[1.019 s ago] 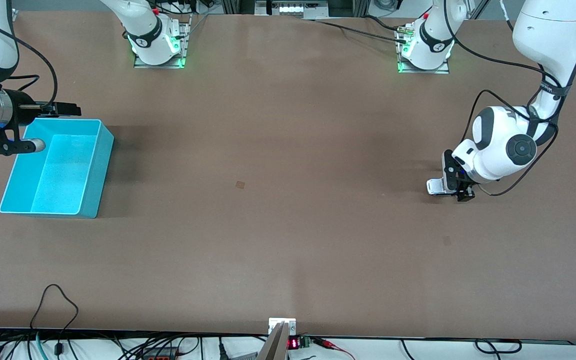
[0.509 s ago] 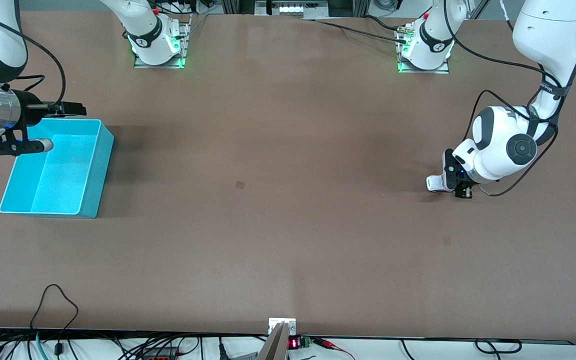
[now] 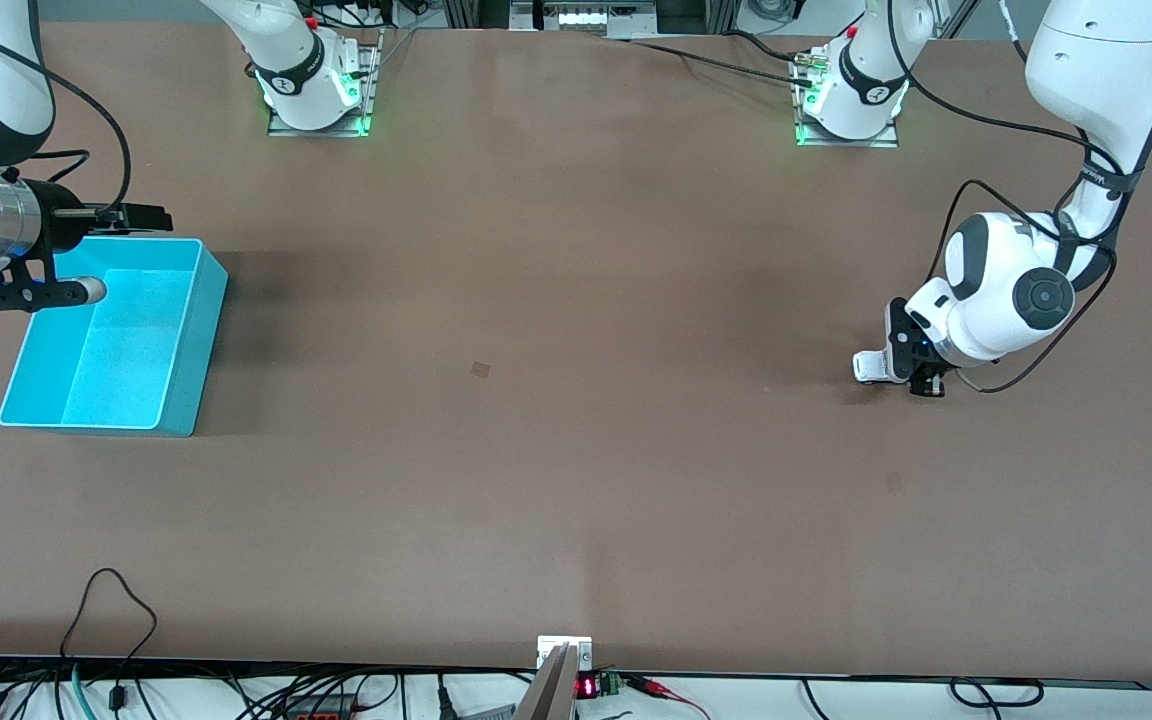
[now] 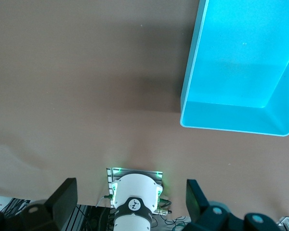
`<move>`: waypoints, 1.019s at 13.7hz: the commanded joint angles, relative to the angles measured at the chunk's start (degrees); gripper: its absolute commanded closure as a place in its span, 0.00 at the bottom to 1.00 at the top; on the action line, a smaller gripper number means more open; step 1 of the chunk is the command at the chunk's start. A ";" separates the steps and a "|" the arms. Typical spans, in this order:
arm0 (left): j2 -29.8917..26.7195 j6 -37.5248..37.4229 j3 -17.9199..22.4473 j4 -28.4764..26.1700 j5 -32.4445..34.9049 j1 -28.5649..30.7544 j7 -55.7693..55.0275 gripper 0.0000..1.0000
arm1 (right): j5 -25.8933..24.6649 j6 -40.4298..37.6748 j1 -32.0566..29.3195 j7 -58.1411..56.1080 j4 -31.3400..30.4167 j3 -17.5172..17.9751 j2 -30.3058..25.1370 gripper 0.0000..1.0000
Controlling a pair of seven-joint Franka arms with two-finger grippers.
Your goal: Wind and store white jeep toy
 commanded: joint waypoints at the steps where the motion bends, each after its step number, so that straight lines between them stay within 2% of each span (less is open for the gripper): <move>1: 0.73 0.45 -0.27 0.53 0.72 0.56 0.14 0.65 | -0.47 -1.14 -0.16 -0.95 1.14 0.09 0.40 0.00; 5: 1.34 0.45 -0.27 0.61 1.15 0.56 -0.39 0.71 | -0.47 -1.23 -0.16 -0.95 1.23 0.09 0.49 0.00; 11: 1.26 0.45 -0.27 1.14 1.07 0.65 -0.48 0.96 | -0.47 -1.14 -0.25 -0.95 1.14 0.00 0.58 0.00; 14: 1.43 0.45 -0.27 1.14 1.07 0.73 -0.48 0.99 | -0.47 -1.14 -0.34 -1.04 1.14 0.00 0.58 0.00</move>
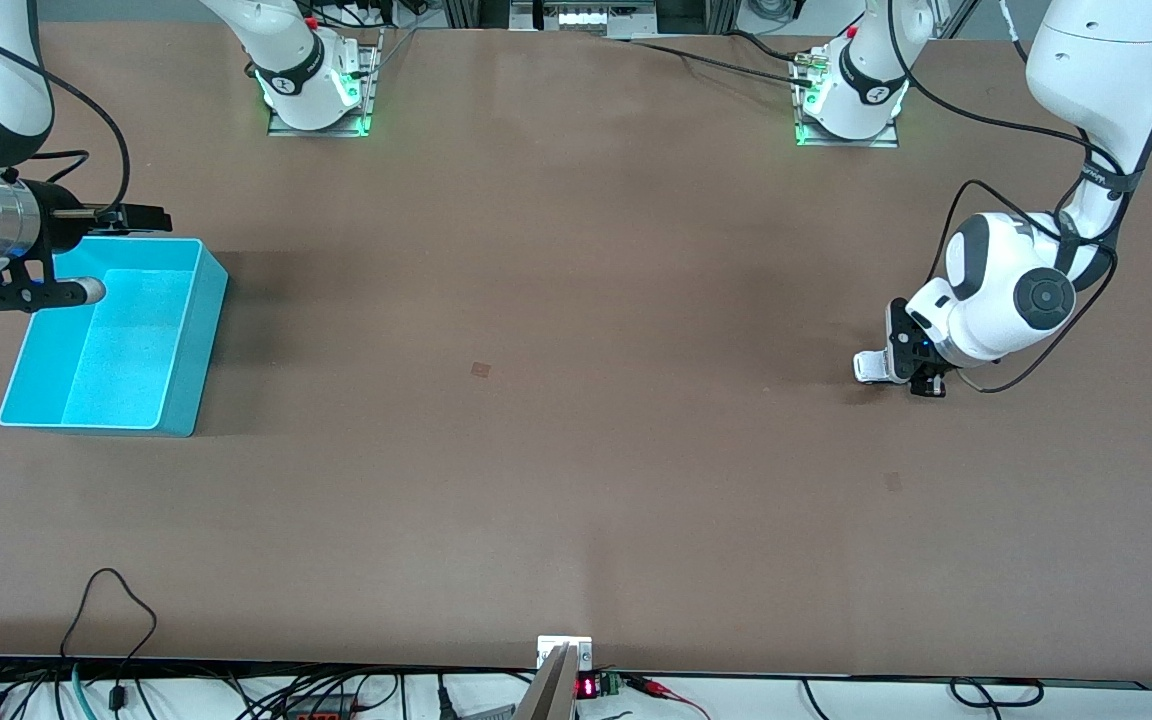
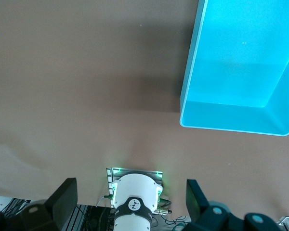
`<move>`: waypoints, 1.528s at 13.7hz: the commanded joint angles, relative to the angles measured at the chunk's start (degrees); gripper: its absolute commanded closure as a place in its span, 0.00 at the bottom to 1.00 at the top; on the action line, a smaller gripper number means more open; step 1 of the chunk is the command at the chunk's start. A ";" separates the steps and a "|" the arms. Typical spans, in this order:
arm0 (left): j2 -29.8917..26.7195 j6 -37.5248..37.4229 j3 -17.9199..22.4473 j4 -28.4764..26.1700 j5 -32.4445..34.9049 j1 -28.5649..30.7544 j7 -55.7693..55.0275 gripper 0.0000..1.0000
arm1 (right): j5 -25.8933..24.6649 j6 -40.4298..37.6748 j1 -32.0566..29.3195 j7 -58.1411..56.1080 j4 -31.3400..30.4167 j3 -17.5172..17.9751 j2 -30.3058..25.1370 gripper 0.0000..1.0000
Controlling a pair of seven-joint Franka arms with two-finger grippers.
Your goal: Wind and store white jeep toy
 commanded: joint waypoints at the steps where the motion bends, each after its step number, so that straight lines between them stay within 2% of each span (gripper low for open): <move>1: 1.40 0.45 -0.27 1.10 1.15 0.63 -0.35 0.99 | -0.47 -1.05 -0.41 -1.02 1.14 0.05 0.50 0.00; 12: 2.45 0.45 -0.27 1.10 1.33 3.17 0.08 1.00 | -0.47 -0.78 -0.24 -0.94 1.23 0.05 0.50 0.00; 15: 2.89 0.36 -0.27 1.63 5.79 5.98 0.17 0.99 | -0.47 -0.69 -0.41 -1.02 1.23 0.05 0.50 0.00; 21: 3.69 0.45 -0.27 1.81 6.16 8.27 0.26 0.99 | -0.47 -0.69 -0.42 -1.02 1.23 0.05 0.50 0.00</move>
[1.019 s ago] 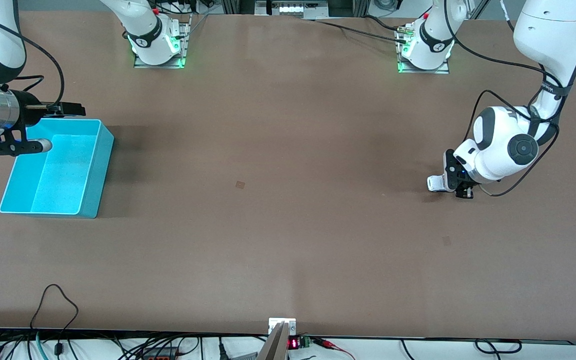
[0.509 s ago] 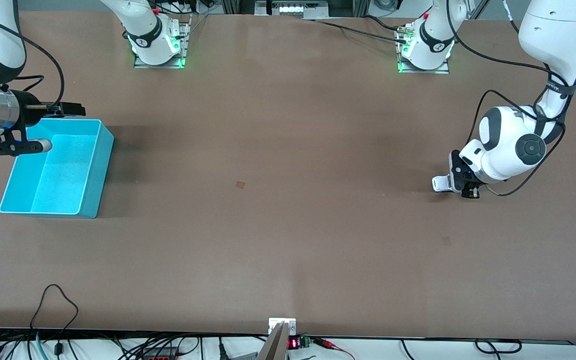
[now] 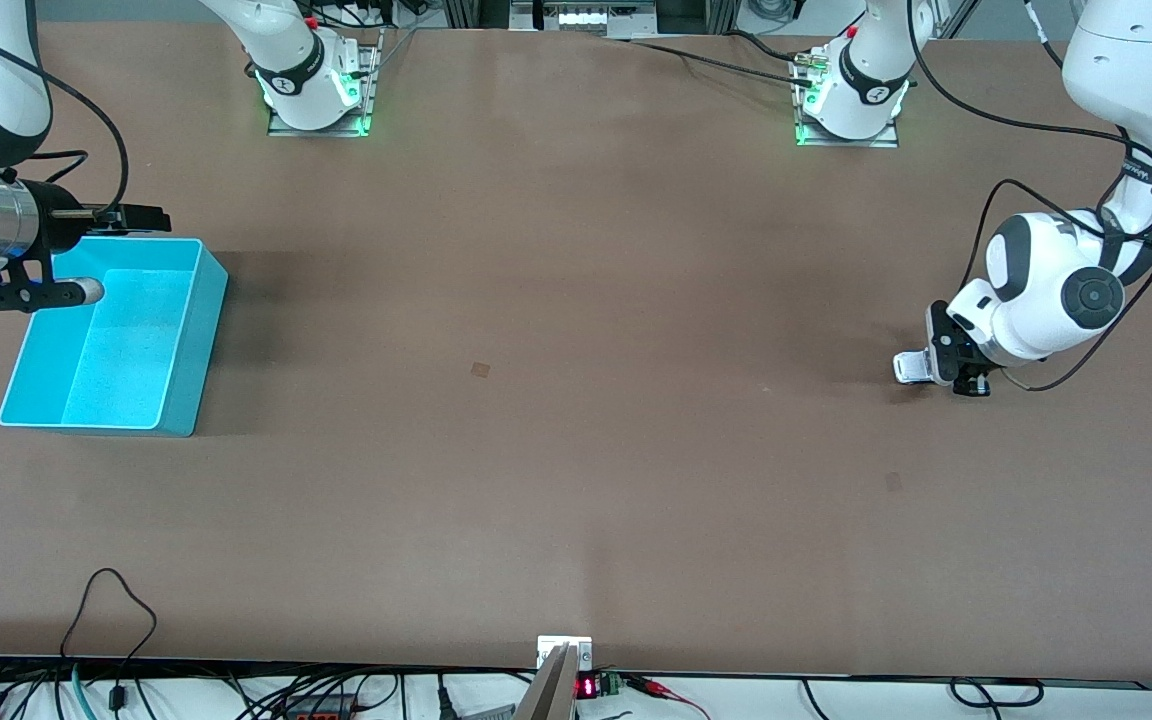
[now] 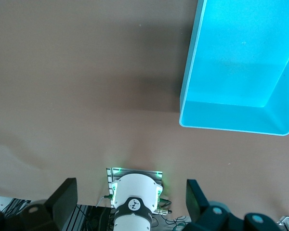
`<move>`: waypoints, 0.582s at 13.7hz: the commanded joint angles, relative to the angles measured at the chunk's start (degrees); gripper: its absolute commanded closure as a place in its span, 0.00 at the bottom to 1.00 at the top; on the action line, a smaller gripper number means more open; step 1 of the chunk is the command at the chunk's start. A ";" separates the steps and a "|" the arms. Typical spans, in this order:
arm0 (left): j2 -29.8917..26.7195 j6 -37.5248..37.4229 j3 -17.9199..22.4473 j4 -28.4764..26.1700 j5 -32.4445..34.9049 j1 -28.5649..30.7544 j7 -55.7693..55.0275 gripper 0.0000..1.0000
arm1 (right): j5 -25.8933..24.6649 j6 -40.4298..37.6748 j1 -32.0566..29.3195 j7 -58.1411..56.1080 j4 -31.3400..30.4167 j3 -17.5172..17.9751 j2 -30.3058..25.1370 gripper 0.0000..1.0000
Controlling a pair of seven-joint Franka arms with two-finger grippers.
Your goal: Wind and store white jeep toy
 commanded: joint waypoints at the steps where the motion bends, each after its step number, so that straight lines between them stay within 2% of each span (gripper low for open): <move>1: 3.20 0.36 -0.34 1.10 1.56 1.85 0.13 0.99 | -0.47 -0.70 -0.33 -1.01 1.23 0.13 0.49 0.00; 8: 4.34 0.44 -0.34 1.80 2.88 3.88 0.31 0.99 | -0.47 -0.87 -0.42 -1.01 1.14 -0.14 0.67 0.00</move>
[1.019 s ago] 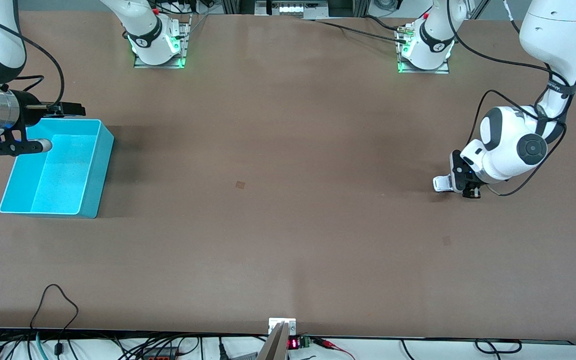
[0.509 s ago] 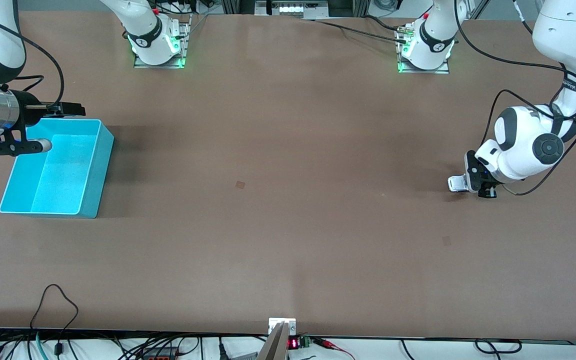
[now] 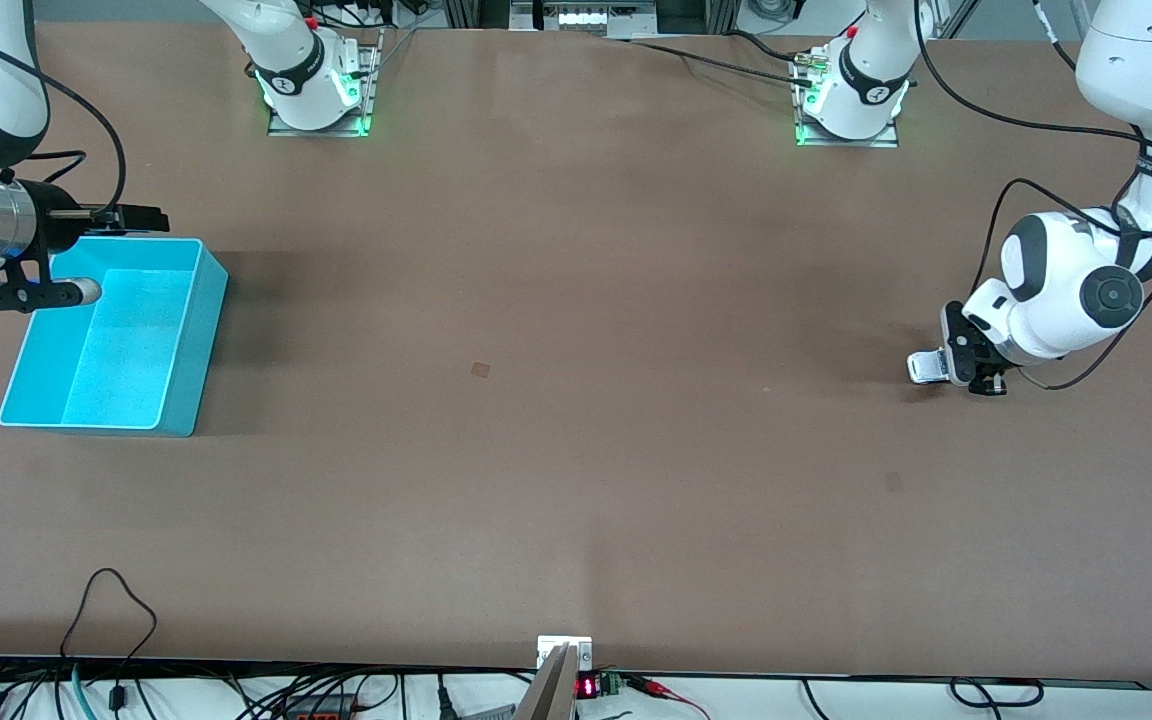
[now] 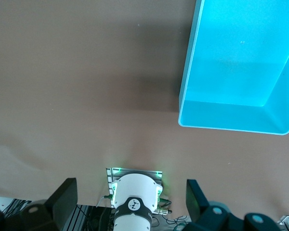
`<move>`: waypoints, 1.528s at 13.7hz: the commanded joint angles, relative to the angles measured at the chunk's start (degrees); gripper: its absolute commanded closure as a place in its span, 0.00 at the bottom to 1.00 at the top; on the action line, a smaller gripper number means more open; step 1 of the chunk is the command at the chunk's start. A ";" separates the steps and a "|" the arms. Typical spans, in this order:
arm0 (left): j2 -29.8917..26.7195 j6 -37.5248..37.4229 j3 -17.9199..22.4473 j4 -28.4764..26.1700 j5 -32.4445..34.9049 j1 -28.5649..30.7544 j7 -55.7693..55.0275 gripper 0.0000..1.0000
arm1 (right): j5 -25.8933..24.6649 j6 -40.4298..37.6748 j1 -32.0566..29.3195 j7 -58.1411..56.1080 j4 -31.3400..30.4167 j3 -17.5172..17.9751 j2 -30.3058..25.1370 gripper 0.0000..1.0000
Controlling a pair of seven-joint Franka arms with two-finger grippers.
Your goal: Wind and store white jeep toy
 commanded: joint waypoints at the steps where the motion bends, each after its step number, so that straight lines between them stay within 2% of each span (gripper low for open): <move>1: 4.11 0.47 -0.33 1.35 2.57 1.89 0.25 0.99 | -0.47 -0.87 -0.38 -1.01 1.14 0.16 0.60 0.00; 10: 4.81 0.47 -0.41 2.14 8.11 6.37 0.34 0.99 | -0.47 -0.96 -0.38 -1.01 1.14 0.16 0.60 0.00; 16: 4.55 0.56 -0.76 2.31 8.47 7.43 0.34 0.97 | -0.47 -1.05 -0.30 -1.01 1.14 0.16 0.60 0.00; 17: 3.94 0.47 -1.03 2.31 8.47 7.43 0.34 0.86 | -0.47 -1.05 -0.30 -1.01 1.14 0.16 0.60 0.00; 18: 2.72 0.38 -2.59 2.31 7.95 7.69 0.08 0.59 | -0.47 -1.05 -0.30 -1.01 1.14 0.16 0.60 0.00; 19: 1.05 -0.23 -4.52 2.31 7.86 9.43 0.34 0.04 | -0.47 -1.05 -0.30 -1.01 1.14 0.16 0.60 0.00; 20: -0.88 -1.10 -7.76 2.31 7.86 11.45 0.43 0.00 | -0.47 -1.05 -0.30 -1.01 1.14 0.16 0.60 0.00; 21: -2.64 -3.72 -10.58 2.31 7.86 13.21 0.34 0.00 | -0.47 -1.05 -0.30 -1.01 1.14 0.16 0.60 0.00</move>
